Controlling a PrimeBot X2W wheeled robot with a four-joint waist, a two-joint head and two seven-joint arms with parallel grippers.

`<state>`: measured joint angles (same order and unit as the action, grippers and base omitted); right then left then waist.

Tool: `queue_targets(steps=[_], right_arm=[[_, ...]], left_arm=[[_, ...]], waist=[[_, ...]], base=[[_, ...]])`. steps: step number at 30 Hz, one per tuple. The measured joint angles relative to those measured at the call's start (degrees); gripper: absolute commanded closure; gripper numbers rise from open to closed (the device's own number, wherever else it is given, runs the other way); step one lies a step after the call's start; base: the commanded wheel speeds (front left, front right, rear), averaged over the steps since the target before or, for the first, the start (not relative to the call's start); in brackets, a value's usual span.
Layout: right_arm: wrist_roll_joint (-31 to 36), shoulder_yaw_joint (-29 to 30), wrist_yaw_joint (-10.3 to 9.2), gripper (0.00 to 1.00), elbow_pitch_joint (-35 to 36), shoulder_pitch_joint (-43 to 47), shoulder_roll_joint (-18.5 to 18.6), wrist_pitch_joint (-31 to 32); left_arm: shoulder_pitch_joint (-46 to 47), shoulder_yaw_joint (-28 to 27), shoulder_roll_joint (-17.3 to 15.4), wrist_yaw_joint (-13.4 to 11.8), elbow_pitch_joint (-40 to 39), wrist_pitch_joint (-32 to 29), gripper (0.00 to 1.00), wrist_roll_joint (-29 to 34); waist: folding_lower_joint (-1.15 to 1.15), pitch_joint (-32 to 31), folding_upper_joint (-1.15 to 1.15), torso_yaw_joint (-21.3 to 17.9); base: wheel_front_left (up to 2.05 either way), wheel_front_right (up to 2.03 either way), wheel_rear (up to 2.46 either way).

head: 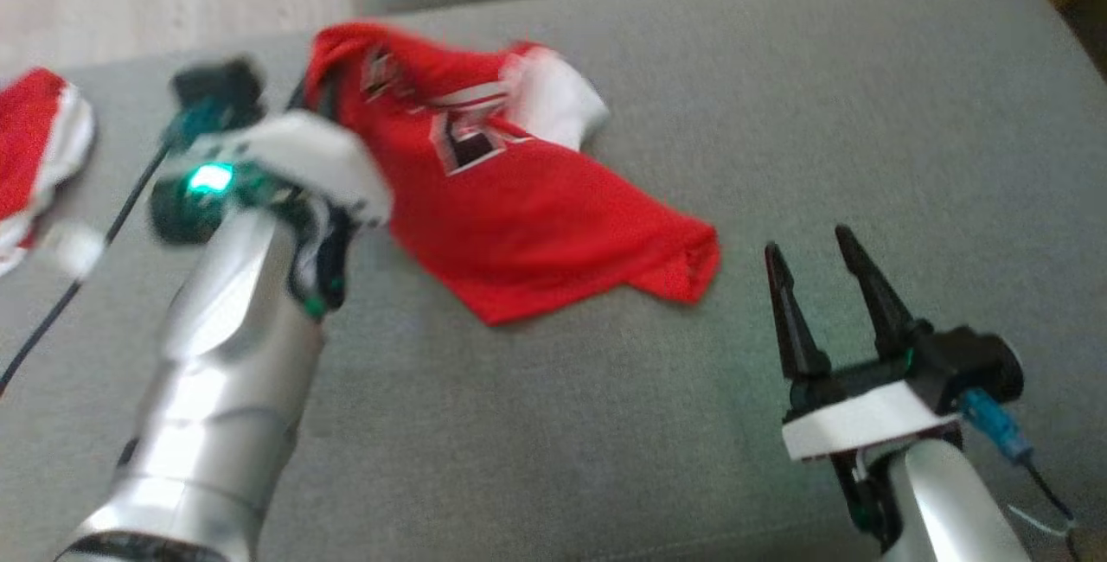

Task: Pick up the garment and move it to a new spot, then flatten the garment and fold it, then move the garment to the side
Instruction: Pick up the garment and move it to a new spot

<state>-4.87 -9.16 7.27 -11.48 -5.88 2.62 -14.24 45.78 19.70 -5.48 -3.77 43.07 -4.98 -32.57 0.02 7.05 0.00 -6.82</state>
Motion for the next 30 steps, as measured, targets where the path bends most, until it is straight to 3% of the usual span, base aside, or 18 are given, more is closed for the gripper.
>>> queue_targets(steps=[2, 3, 4, 5, 6, 15, 24, 30], right_arm=[[0.11, -0.01, 0.00, 0.00, 0.23, -1.15, 0.00, -0.09], [0.37, 0.00, -0.01, 0.00, 0.23, -1.43, -0.01, -0.11], [0.58, 0.08, 0.00, 0.00, 0.23, -1.64, 0.00, -0.11], [0.79, 0.21, 0.00, 0.00, 0.23, -1.75, 0.00, -0.11], [0.96, 0.37, 0.00, 0.00, 0.23, -1.75, 0.00, -0.12], [2.54, 2.78, 0.00, 0.00, -0.10, -1.68, 0.00, -0.12], [3.12, 5.99, -0.01, 0.00, -1.99, 3.41, -0.01, -0.12], [3.08, 6.72, -0.01, 0.00, -2.29, 6.86, -0.03, -0.12]], left_arm=[[-1.63, -1.56, -1.14, -0.56, 2.63, 3.92, 1.00, 0.10], [-2.04, -1.87, -1.64, -0.53, 3.91, 5.66, 0.85, 0.10], [-2.37, -2.26, -1.89, -0.41, 5.02, 7.46, 0.52, 0.10], [-2.64, -2.56, -1.89, -0.16, 6.05, 8.87, 0.13, 0.09], [-2.80, -2.61, -1.81, 0.35, 7.19, 10.00, 0.00, 0.07], [-3.29, -0.36, -0.48, 5.03, 13.27, 16.60, 0.00, 0.87], [-8.73, 1.94, 0.79, 8.46, 13.13, 18.75, 0.00, 1.36], [-17.24, 2.00, 0.14, 8.90, 7.78, 19.25, 0.00, 1.35]], waist=[[0.00, 2.18, 0.00, -0.98], [0.00, 3.22, 0.00, -1.42], [0.01, 4.24, 0.00, -1.86], [0.01, 5.17, 0.00, -2.27], [0.01, 6.00, 0.00, -2.64], [-0.01, 5.92, 0.00, -1.37], [-0.03, -3.74, 0.00, 2.94], [-0.04, -8.92, 0.00, 6.04]], base=[[0.00, 0.00, 0.00], [0.00, 0.00, 0.00], [0.00, 0.00, 0.00], [0.00, 0.00, 0.00], [0.00, 0.00, 0.00], [0.00, 0.00, 0.00], [0.00, 0.00, 0.00], [0.00, 0.00, 0.00]])
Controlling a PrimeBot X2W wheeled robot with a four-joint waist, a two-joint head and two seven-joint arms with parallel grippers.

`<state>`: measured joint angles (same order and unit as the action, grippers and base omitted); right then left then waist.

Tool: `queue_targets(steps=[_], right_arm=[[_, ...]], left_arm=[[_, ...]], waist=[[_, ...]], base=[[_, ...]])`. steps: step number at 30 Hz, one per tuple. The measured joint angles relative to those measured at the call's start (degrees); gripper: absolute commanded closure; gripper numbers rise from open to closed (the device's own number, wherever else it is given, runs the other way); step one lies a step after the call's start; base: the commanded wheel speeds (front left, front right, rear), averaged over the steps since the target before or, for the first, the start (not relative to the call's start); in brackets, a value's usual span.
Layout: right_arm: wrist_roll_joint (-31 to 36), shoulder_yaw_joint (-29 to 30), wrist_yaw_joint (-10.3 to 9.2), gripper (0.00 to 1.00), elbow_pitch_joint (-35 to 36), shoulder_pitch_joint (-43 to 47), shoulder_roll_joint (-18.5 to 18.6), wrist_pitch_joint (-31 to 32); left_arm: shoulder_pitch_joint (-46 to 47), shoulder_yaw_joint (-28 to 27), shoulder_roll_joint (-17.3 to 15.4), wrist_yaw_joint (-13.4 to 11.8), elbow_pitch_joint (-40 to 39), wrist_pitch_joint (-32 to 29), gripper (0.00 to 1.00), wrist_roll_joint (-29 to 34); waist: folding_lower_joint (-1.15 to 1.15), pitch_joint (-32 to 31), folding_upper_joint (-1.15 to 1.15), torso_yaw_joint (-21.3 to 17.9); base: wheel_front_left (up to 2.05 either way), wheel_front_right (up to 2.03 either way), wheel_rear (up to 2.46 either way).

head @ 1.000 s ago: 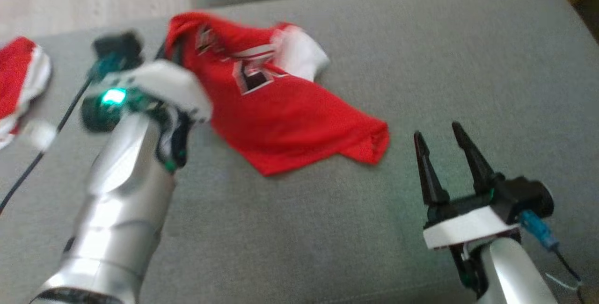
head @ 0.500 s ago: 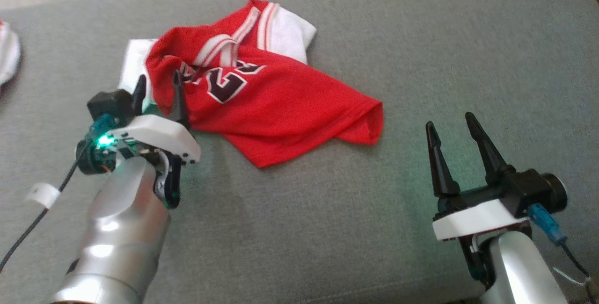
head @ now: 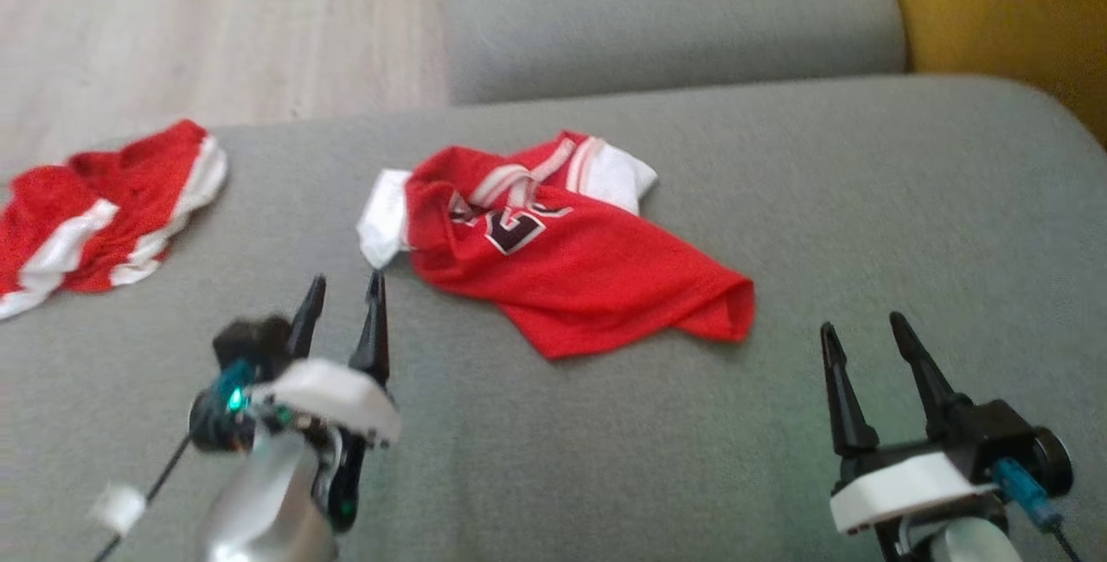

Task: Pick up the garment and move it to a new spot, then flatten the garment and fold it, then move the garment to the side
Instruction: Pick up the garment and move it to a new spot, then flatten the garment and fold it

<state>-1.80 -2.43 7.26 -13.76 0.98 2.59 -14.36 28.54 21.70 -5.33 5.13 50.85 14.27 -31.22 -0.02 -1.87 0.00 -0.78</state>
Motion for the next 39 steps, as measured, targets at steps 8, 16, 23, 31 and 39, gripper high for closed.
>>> queue_targets(steps=[8, 16, 23, 31, 39], right_arm=[[-1.33, 0.12, 0.01, 0.00, 0.00, 4.49, -0.03, 0.00], [-2.86, -1.09, 0.01, 0.00, -0.14, 6.91, -0.07, 0.00], [-3.78, -2.56, 0.01, 0.00, -1.18, 6.91, -0.07, 0.00], [-3.77, -2.69, 0.00, 0.00, -2.12, 6.91, -0.07, 0.00], [-3.76, -2.64, 0.01, 0.00, -2.77, 6.91, -0.07, 0.00]], left_arm=[[-18.74, -3.66, -3.32, -2.45, -16.42, 0.01, 0.00, 0.45], [-33.64, -5.06, -3.59, -6.69, -30.66, 0.01, 0.00, 2.63], [-39.38, -4.94, -3.78, -9.27, -37.20, -1.16, 0.00, 2.65], [-39.71, -4.75, -4.37, -10.18, -39.45, -2.16, 0.00, 2.65], [-40.49, -4.10, -4.67, -10.38, -40.23, -2.68, 0.00, 2.65]], waist=[[0.01, -4.89, 0.00, 3.91], [0.02, -6.44, 0.00, 3.76], [0.02, -6.96, 0.00, 2.90], [0.02, -6.90, 0.00, 3.08], [0.02, -6.57, 0.00, 3.49]], base=[[0.00, 0.00, 0.00], [0.00, 0.00, 0.00], [0.00, 0.00, 0.00], [0.00, 0.00, 0.00], [0.00, 0.00, 0.00]])
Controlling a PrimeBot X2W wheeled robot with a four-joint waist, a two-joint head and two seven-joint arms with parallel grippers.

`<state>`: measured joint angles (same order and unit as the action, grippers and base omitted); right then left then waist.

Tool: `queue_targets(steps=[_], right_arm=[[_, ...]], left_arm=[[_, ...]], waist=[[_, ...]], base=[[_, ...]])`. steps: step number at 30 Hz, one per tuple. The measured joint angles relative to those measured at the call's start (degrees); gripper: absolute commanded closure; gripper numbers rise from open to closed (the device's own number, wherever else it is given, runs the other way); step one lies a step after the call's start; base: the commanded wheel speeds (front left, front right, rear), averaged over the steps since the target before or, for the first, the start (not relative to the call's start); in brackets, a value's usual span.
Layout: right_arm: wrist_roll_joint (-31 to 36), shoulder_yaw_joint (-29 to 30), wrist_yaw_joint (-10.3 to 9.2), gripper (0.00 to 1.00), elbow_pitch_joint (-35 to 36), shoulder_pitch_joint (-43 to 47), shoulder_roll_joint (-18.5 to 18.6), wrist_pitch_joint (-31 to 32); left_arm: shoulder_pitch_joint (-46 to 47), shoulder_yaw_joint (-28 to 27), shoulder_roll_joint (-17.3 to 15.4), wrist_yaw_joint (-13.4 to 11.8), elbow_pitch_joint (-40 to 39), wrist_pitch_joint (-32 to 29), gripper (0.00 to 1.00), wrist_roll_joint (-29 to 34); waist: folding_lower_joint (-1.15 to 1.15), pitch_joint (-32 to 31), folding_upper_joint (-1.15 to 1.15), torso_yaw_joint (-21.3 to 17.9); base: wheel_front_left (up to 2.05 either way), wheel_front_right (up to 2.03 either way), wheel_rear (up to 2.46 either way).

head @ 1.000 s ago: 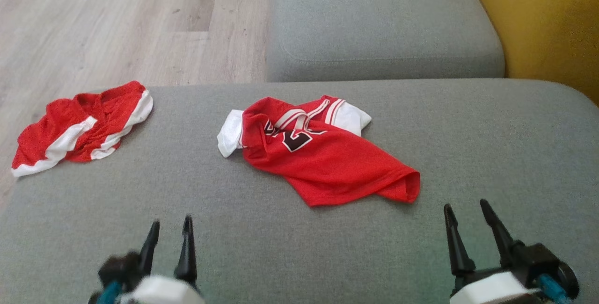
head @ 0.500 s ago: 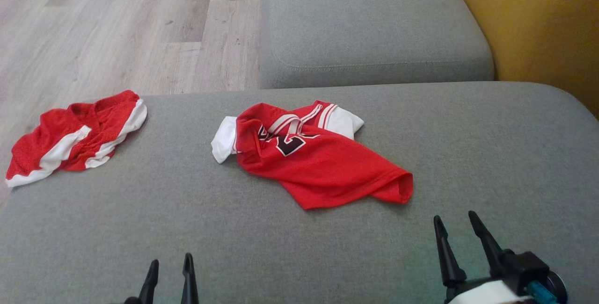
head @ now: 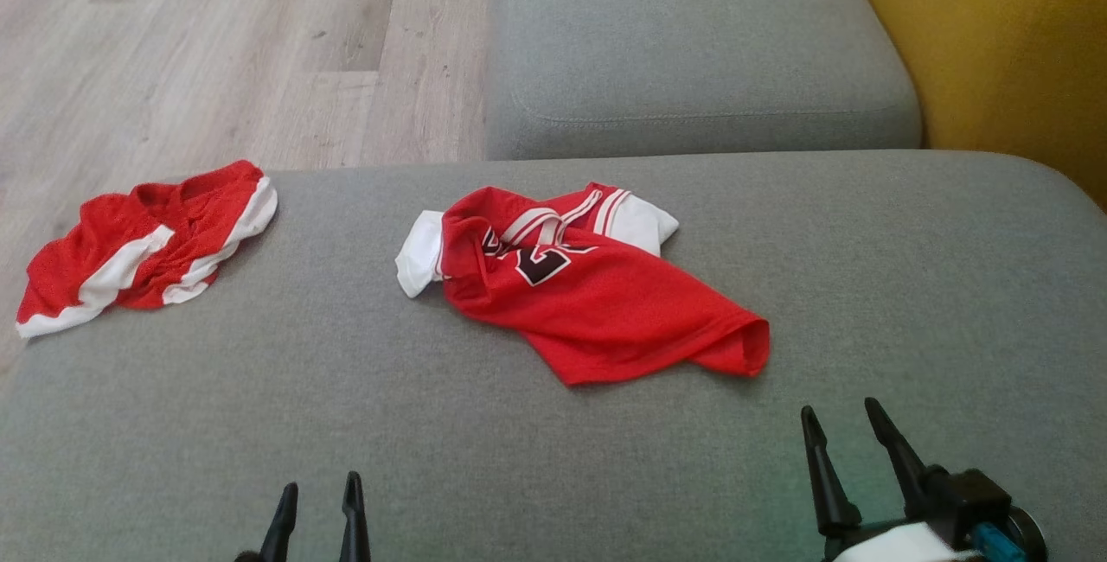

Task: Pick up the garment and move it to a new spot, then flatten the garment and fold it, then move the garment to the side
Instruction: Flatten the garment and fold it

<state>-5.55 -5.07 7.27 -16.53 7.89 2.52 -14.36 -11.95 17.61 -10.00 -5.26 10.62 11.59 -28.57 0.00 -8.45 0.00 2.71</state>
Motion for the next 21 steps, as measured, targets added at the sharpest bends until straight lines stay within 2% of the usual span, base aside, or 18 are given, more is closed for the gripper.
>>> queue_targets(steps=[5, 11, 21], right_arm=[[1.66, -0.29, 0.00, 0.00, -0.47, -0.24, 0.00, 0.00], [3.20, -4.56, -0.01, 0.00, -2.89, -4.35, 0.00, 0.00], [4.91, -11.20, 0.00, 0.00, -16.26, -19.50, 0.11, 2.74]], left_arm=[[-0.05, 0.65, -0.16, -0.11, -0.15, -0.01, 0.00, 0.00], [0.47, 1.47, -0.16, -0.10, -1.16, -0.01, 0.00, 0.96], [3.89, 4.52, 0.66, -0.03, -4.07, -0.49, 0.00, 2.36]], waist=[[0.00, 1.19, 0.00, 1.01], [0.00, 3.23, 0.00, 3.03], [0.00, 7.89, 0.00, 8.84]], base=[[0.00, 0.00, 0.00], [0.00, 0.00, 0.00], [0.00, 0.00, 0.00]])
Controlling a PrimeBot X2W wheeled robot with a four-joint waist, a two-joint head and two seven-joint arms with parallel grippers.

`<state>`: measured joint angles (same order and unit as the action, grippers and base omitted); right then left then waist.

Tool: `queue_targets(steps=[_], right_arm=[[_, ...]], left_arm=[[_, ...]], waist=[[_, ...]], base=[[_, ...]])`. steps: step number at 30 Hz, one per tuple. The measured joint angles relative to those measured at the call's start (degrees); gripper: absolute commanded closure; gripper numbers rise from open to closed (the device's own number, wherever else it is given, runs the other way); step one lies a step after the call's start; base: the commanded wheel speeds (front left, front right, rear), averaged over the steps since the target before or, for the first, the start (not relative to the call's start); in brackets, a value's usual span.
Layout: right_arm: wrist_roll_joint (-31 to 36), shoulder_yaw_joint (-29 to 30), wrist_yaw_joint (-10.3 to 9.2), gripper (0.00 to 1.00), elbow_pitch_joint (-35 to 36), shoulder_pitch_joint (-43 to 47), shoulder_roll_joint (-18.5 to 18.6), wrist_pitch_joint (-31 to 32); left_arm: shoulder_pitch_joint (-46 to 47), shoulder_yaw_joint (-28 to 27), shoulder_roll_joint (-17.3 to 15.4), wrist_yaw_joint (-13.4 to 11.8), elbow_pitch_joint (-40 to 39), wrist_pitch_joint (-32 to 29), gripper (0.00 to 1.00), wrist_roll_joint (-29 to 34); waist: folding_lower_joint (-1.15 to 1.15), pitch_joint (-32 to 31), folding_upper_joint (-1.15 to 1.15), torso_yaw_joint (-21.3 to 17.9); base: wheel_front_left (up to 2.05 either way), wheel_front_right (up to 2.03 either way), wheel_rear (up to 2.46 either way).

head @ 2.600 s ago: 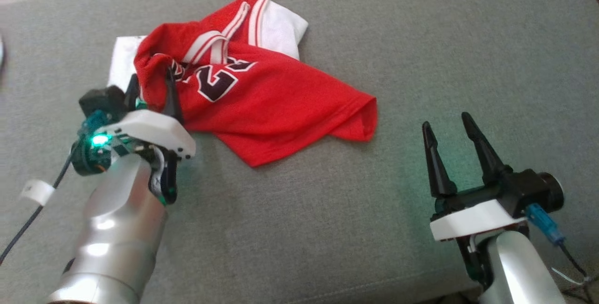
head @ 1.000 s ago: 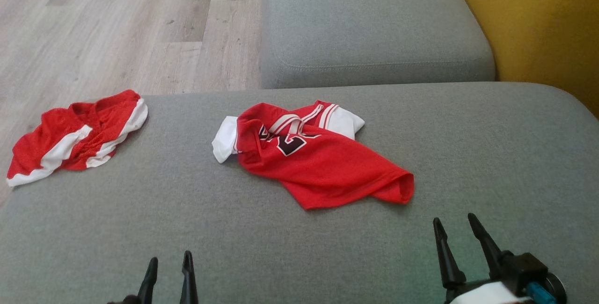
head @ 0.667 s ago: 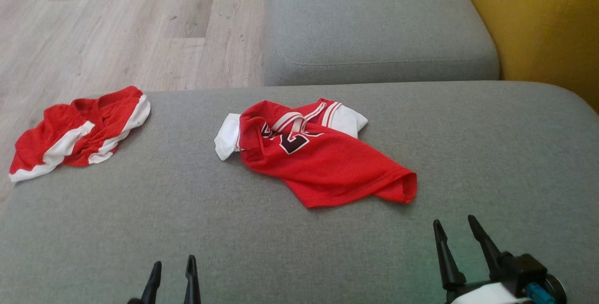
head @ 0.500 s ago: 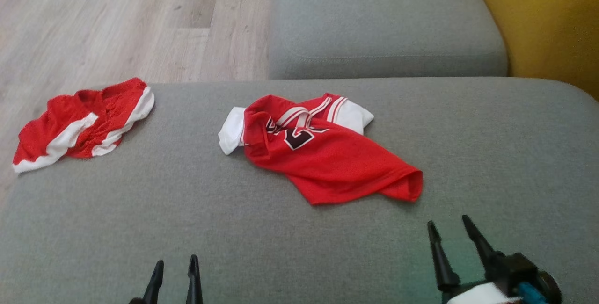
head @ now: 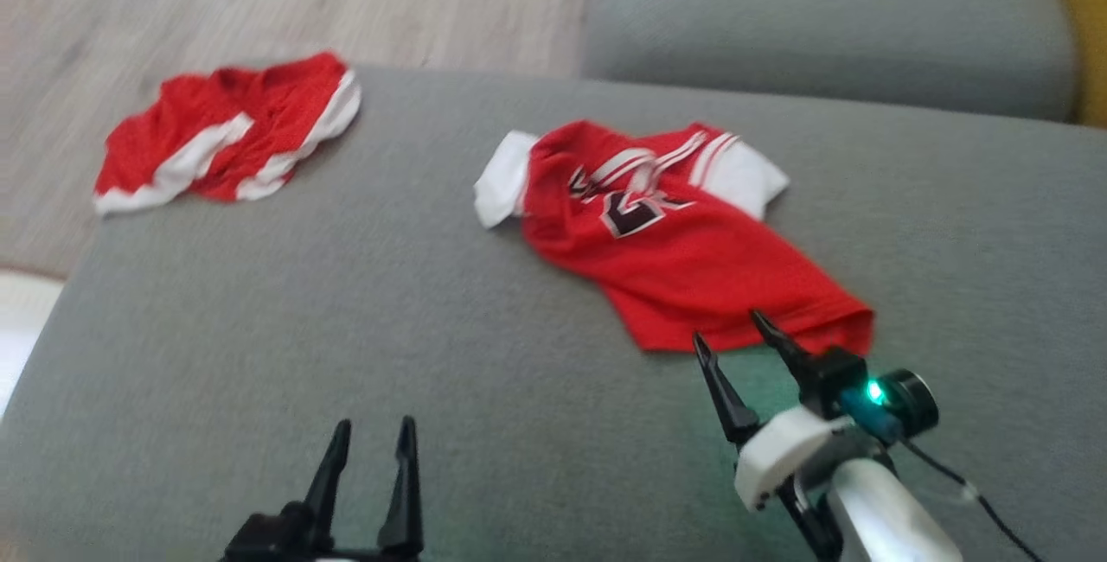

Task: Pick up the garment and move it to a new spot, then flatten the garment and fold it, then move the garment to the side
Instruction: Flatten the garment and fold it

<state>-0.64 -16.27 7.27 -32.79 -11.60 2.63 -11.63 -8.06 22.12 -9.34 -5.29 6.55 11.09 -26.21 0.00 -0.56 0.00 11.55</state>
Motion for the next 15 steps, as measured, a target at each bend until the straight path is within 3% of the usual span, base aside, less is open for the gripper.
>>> queue_targets(steps=[12, 15], right_arm=[[-2.24, -4.52, 0.00, 0.00, -20.67, -14.12, 0.32, 4.49], [-0.60, -3.31, 0.00, 0.84, -23.63, -17.55, 0.34, 5.47]], left_arm=[[4.40, 1.89, 2.80, 0.76, -0.51, 1.16, 0.00, 0.05], [4.42, 1.88, 2.94, 0.76, 0.45, 1.63, 0.00, 0.05]], waist=[[0.01, 7.55, 0.00, 8.37], [0.00, 8.38, 0.00, 9.54]], base=[[0.00, 0.00, 0.00], [0.00, 0.00, 0.00]])
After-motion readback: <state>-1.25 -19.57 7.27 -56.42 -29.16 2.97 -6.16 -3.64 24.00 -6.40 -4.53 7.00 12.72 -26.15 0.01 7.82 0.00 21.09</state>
